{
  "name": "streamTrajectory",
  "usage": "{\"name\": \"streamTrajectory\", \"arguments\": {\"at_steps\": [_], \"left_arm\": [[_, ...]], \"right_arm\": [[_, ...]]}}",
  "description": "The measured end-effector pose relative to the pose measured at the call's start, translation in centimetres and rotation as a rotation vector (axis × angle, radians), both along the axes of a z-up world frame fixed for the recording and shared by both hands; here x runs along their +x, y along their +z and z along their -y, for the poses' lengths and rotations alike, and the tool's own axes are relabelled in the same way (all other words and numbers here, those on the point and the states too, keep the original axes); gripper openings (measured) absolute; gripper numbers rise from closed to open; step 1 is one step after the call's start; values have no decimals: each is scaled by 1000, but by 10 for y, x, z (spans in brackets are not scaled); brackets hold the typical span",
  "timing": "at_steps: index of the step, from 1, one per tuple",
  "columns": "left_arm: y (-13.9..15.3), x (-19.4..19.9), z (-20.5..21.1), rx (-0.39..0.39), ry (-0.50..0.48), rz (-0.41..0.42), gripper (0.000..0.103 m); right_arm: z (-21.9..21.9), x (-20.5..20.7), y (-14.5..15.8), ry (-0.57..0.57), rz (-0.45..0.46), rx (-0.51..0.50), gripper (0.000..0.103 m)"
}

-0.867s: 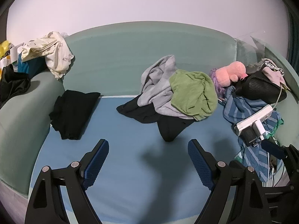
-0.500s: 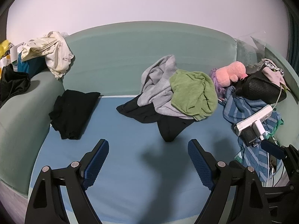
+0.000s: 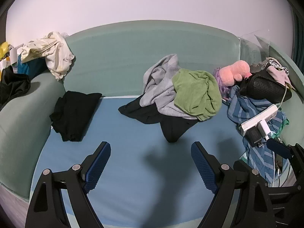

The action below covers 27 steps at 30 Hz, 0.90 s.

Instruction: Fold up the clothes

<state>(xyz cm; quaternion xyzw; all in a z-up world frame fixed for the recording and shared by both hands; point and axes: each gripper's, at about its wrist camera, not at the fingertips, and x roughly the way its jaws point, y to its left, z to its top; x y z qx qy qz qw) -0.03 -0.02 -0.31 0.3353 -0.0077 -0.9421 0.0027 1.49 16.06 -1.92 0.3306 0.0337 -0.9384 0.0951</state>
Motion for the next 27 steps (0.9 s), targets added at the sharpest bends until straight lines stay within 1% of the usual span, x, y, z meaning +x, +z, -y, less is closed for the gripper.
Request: {"name": "streamTrajectory", "arguments": {"at_steps": [27], "left_arm": [[-3,-1,-2,-15,-13,13,86]], "right_arm": [[1,-2,-2,4,16,-1,92]]}}
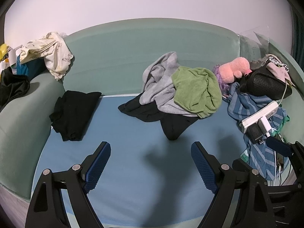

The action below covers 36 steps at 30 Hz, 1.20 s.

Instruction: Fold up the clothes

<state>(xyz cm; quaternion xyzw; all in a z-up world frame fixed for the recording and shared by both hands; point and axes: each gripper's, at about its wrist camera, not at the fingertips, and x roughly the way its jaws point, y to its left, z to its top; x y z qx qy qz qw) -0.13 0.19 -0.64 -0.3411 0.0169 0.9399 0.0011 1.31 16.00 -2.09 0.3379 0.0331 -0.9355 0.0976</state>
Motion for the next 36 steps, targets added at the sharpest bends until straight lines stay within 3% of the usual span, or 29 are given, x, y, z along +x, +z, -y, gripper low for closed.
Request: {"name": "streamTrajectory", "arguments": {"at_steps": [17,22,25,31,34,36], "left_arm": [[-10,-19,-8,10,-26,18,86],[-36,-76,-15,115,16,83,86],[-53,-117,-21,163,17,70,86],[-82,-198,-41,216,-41,57,86],[-100,-231,-49,288,-93,76,77],[-113,-246,-54,319,-120,95,65]], "right_arm": [[-12,-13,-11,-20,14,-26,92],[-29,-44,-27,-64,45,-58,92],[-38,-73,-37,-94,58,-48,90],[-57,-159,-59,-166,97,-3,73],[-67,-195,-66,-217,92,9,69],[-71,-214,-71,-250,88,4,69]]}}
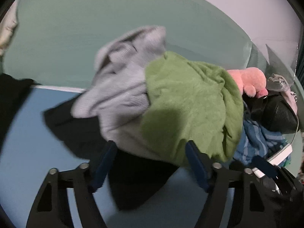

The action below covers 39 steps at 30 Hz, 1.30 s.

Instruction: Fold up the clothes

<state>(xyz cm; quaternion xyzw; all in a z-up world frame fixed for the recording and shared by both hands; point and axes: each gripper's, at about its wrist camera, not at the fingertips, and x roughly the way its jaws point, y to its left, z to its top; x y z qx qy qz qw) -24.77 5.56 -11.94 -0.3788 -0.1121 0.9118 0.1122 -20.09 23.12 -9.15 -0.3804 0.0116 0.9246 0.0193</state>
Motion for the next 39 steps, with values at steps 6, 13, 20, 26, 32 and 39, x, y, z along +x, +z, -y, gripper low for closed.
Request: {"name": "streamTrajectory", "arguments": {"at_steps": [6,13,20,26,32,39], "left_arm": [[-29,-11,1,51,-53,60,0],[7,52,63,143,4,-20,0],[60,148,116,177,5,-59,0],[49,231,115,188,-81,51,3],[18,240,99,205,-53,213,78],[-31,197,51,331,-72,395,77]], "right_arm": [[-6,-31,-16,-39,-7,-69,30],[-15,37,10,-49,-135,-80,3],[-27,155,67,55,-201,-139,3],[6,247,107,207,-247,-169,3],[-5,287,113,195,-229,-152,3],[-83,287,61,8,-106,-159,4]]}}
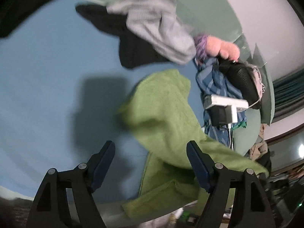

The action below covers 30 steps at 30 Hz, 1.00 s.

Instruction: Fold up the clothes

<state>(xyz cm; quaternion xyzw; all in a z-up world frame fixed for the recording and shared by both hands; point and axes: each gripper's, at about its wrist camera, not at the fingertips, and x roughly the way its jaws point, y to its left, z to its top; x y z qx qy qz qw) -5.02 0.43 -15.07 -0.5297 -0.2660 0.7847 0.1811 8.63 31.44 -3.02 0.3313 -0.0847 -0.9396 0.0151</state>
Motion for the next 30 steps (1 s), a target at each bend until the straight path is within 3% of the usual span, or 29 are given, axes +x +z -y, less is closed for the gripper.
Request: {"name": "streamTrajectory", "arguments": {"at_steps": [3,6,7,9,10,11,12,16,23,27,30], "left_arm": [[-20,-11,-21,-16,-5,38,74],[-37,-24,-34,-48,8,67,57],[-43,-28,-34,-60,25,85,54],[-54,-36,-33,-84,60,116,35],[-57,-38,-31,-97,77,108,27],[-59,-40,-30,-110,94,100,7],[-61,-42,-28,-119,110,90,4],[-51,-43,-17,-91,154,32,3],[9,-41,43,2,284,-125,3],[43,-42,83,-11,362,-195,2],[52,-36,113,-30,410,-212,2]], "right_arm": [[-24,-6,-25,-54,63,-4,4],[-42,-9,-44,-102,103,6,5],[-45,-10,-48,-113,109,10,11],[-50,-15,-51,-139,117,34,22],[-51,-15,-50,-144,114,47,35],[-51,-15,-48,-146,109,58,40],[-51,-14,-47,-149,104,70,40],[-45,-10,-44,-133,107,86,50],[-7,-5,-77,59,217,0,50],[33,0,-98,219,273,-47,48],[70,9,-106,362,276,-49,48]]}}
